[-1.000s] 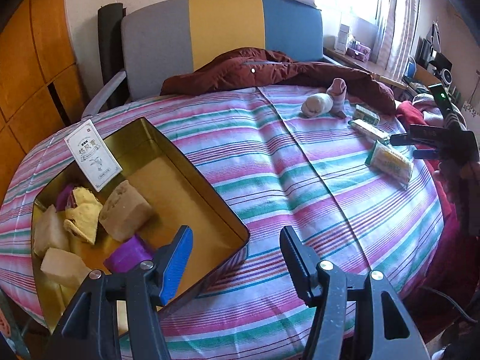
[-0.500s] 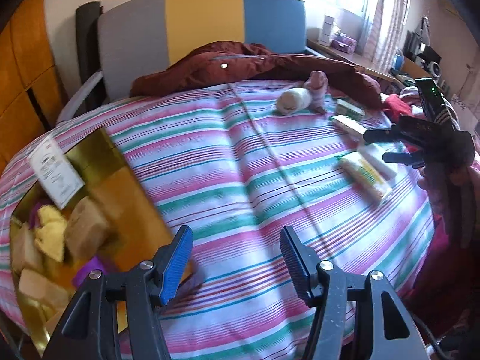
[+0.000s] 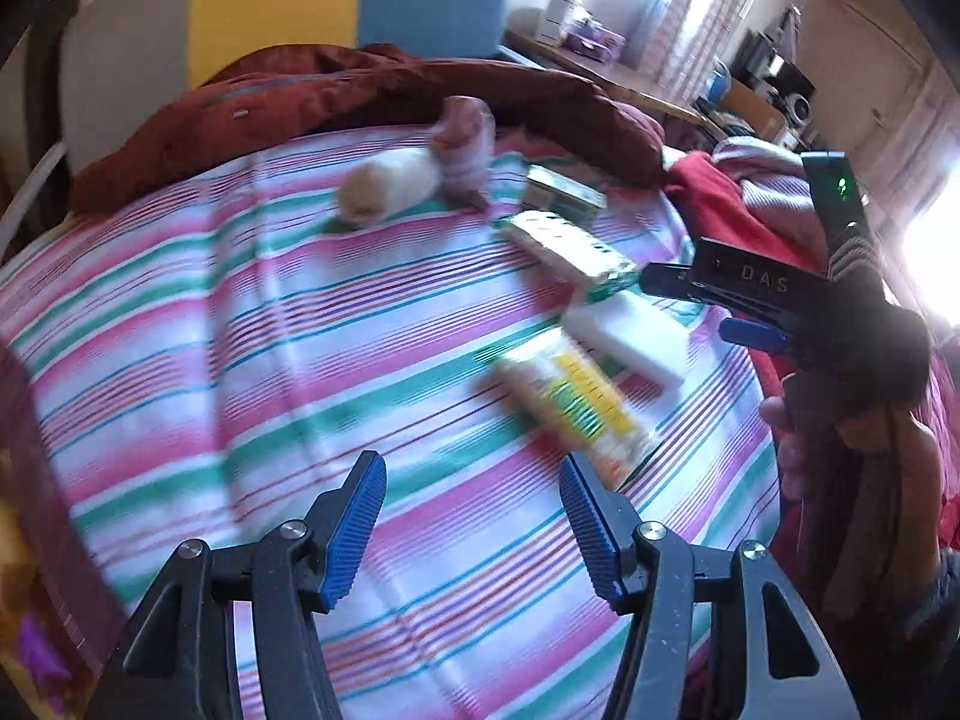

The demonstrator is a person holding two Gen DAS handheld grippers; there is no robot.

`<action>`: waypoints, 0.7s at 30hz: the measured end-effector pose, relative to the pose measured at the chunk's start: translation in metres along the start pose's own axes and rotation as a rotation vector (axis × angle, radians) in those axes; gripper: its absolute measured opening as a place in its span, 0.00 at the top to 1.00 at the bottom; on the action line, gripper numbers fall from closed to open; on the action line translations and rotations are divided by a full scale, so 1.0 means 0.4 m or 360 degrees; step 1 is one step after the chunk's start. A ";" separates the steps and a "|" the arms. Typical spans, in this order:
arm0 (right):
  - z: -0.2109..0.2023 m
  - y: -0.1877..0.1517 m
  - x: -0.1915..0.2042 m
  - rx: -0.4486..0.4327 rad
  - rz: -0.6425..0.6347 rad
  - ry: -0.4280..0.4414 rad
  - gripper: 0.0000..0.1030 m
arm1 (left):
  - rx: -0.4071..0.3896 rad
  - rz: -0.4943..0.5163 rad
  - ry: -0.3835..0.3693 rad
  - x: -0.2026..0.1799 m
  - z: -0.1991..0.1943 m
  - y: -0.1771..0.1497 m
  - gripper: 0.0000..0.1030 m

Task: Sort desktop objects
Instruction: 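Grasp the white eraser sponge with the right tool while the left tool grasps the WEIDAN snack bag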

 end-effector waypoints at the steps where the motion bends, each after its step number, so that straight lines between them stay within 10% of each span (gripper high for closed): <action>1: -0.002 0.000 -0.012 -0.0004 0.0028 0.0013 0.00 | 0.0012 0.0006 -0.0006 -0.014 0.013 0.014 0.41; 7: -0.005 0.002 -0.017 0.0006 0.0066 0.0090 0.00 | 0.0068 -0.0040 -0.0066 -0.086 0.084 0.078 0.25; 21: 0.014 0.004 -0.015 0.0053 0.0072 0.0166 0.00 | 0.0123 0.0076 0.0077 -0.090 0.183 0.100 0.37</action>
Point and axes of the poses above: each gripper's, at about its wrist camera, not at the fingertips, and z roughly the way its jaws point, x to its left, y to its top, the point moved 1 cm from there along z, roughly the way its jaws point, and after that the axes turned 11 degrees about x, right-handed, at the moved point
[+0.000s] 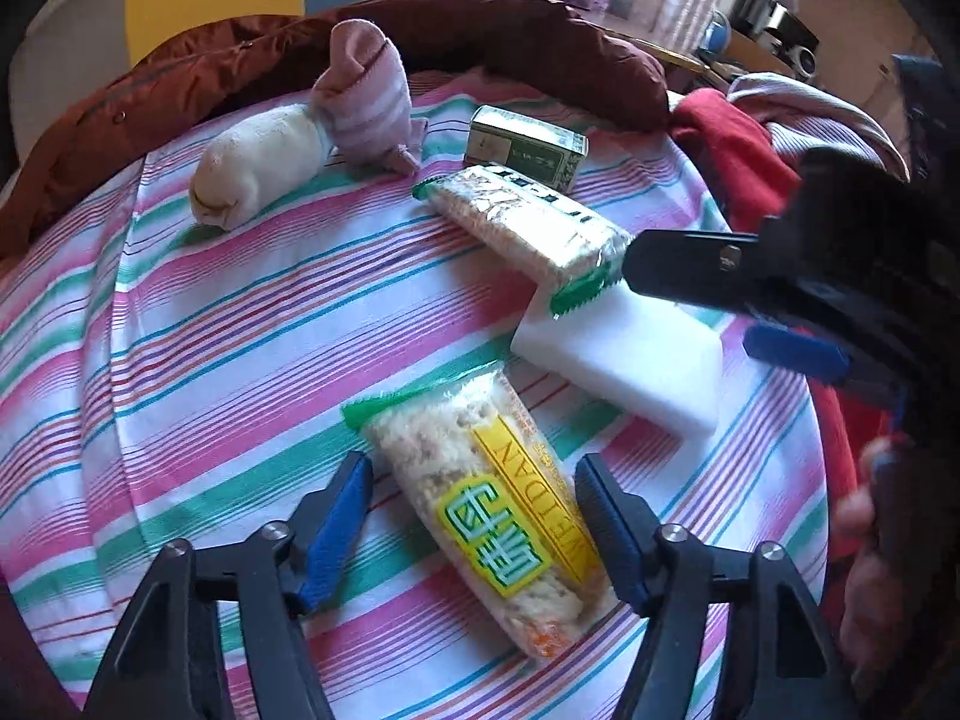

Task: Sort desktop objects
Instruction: 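Grasp the white eraser sponge with the right tool while the left tool grasps the WEIDAN snack bag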

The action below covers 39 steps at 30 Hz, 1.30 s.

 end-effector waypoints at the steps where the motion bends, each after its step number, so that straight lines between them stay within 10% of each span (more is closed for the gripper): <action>1: 0.003 0.000 0.003 0.0006 -0.0008 -0.0013 0.00 | 0.0000 -0.0001 -0.0013 0.011 -0.004 -0.007 0.39; 21: 0.097 -0.020 0.135 0.0013 -0.0614 -0.0563 0.00 | -0.0048 0.0099 -0.0041 0.139 -0.083 -0.175 0.54; 39: 0.105 -0.048 0.137 0.0112 -0.0727 -0.0540 0.26 | -0.0139 0.0048 -0.0025 0.171 -0.121 -0.280 0.56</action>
Point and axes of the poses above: each gripper's, at about its wrist camera, not at the fingertips, and z roughly the way its jaws point, x to its left, y to its top, the point moved 1 cm from there along z, roughly the way its jaws point, and after that the axes turned 11 degrees about x, right-handed, at the moved point
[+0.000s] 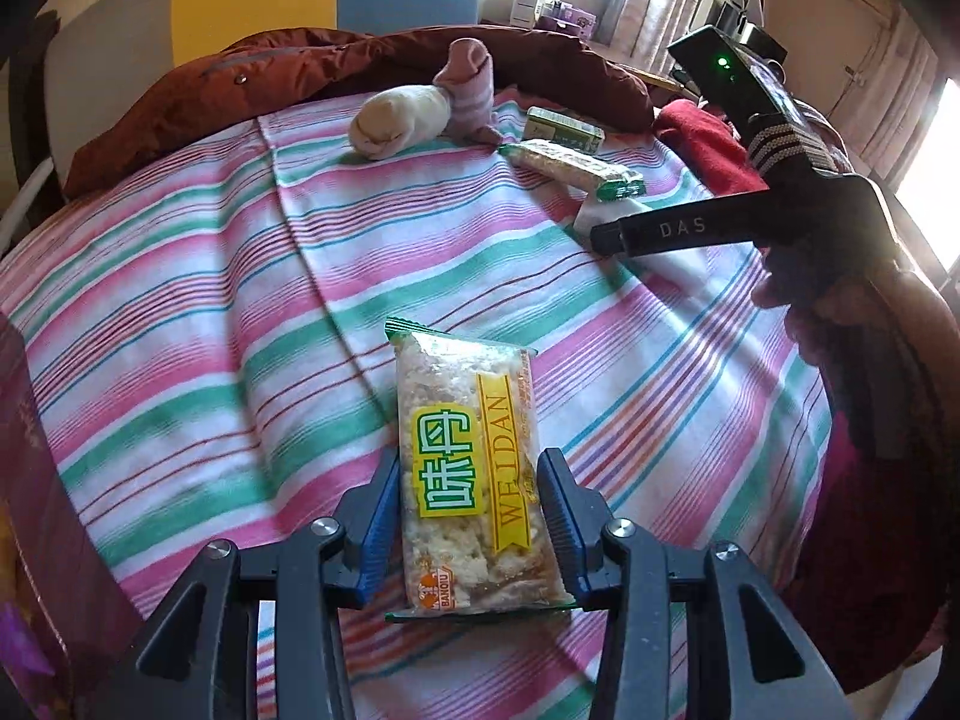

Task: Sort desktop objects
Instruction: 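Grasp the white eraser sponge with the right tool while the left tool grasps the WEIDAN snack bag, then carry eraser sponge and snack bag over the gold tray and lower them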

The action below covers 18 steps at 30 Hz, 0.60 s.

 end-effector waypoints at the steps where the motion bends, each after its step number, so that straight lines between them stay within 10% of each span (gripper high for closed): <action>1: -0.003 -0.001 0.000 -0.0011 -0.0006 -0.0019 0.22 | 0.0003 -0.0004 0.0001 0.002 0.000 0.000 0.56; 11: -0.016 0.018 0.021 -0.0090 -0.0119 -0.0110 0.21 | 0.0002 -0.0032 0.0002 0.002 -0.002 -0.009 0.56; 18: -0.016 -0.002 0.016 -0.0008 -0.0054 0.0052 0.39 | -0.0027 -0.0043 0.0010 0.004 -0.008 -0.018 0.57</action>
Point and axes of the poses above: each gripper's, at about its wrist camera, not at the fingertips, and z roughly the way its jaws point, x to its left, y to its top, the point moved 1 cm from there along z, roughly the way its jaws point, and after that the axes turned 11 degrees about x, right-handed, at the moved point
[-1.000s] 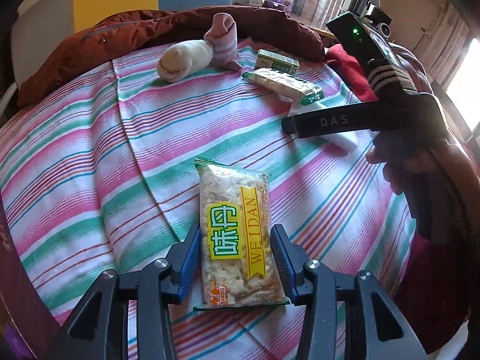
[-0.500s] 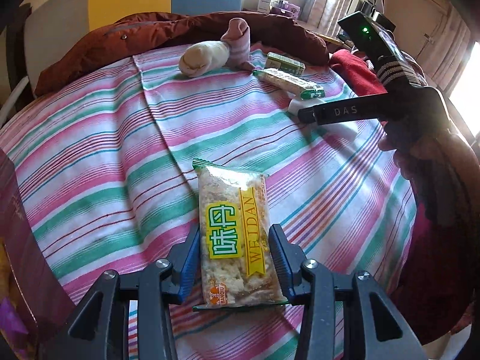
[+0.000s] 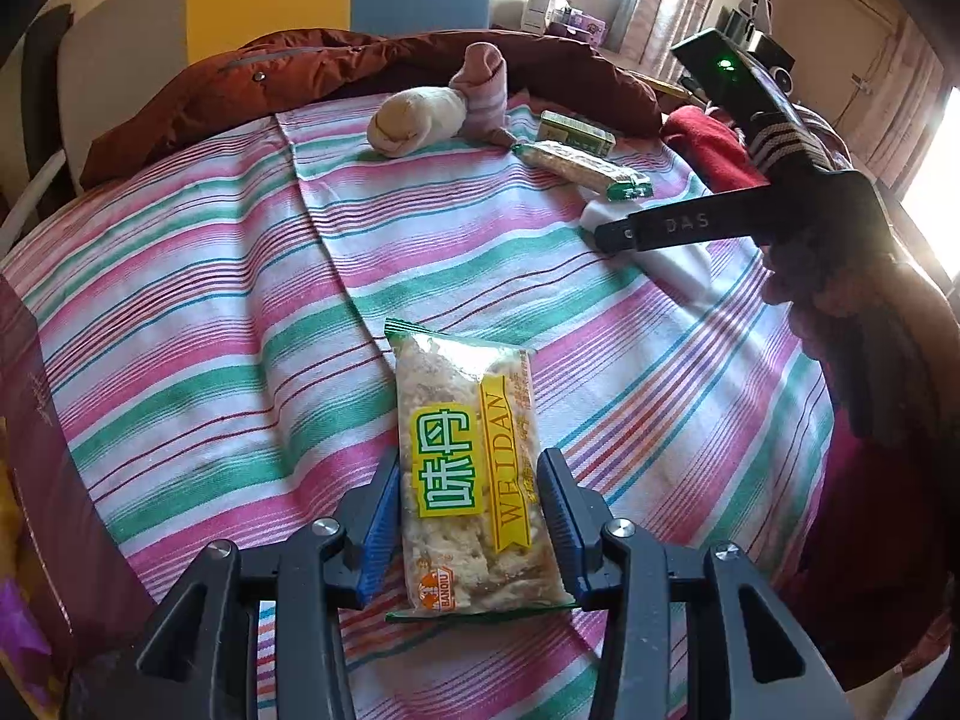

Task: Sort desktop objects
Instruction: 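Carry eraser sponge and snack bag over the gold tray and lower them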

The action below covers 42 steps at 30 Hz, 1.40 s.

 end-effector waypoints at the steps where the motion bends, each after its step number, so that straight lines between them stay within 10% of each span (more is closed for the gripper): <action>1: -0.005 -0.003 -0.002 0.0009 0.0013 0.0022 0.39 | 0.0002 -0.0015 -0.0012 0.005 -0.003 -0.003 0.57; 16: -0.150 -0.065 0.187 -0.0111 -0.0103 0.0495 0.40 | -0.0198 -0.0183 0.0018 0.096 -0.149 -0.061 0.58; 42: -0.275 -0.096 0.688 -0.0212 -0.0423 0.1029 0.39 | -0.0533 -0.0773 0.0535 0.420 -0.435 -0.282 0.57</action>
Point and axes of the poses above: each gripper's, at about its wrist camera, not at the fingertips, and z roughly the way its jaws point, x to its left, y to its top, the point moved 1 cm from there along z, roughly the way its jaws point, and after that the axes turned 11 degrees about x, right-handed, at the moved point
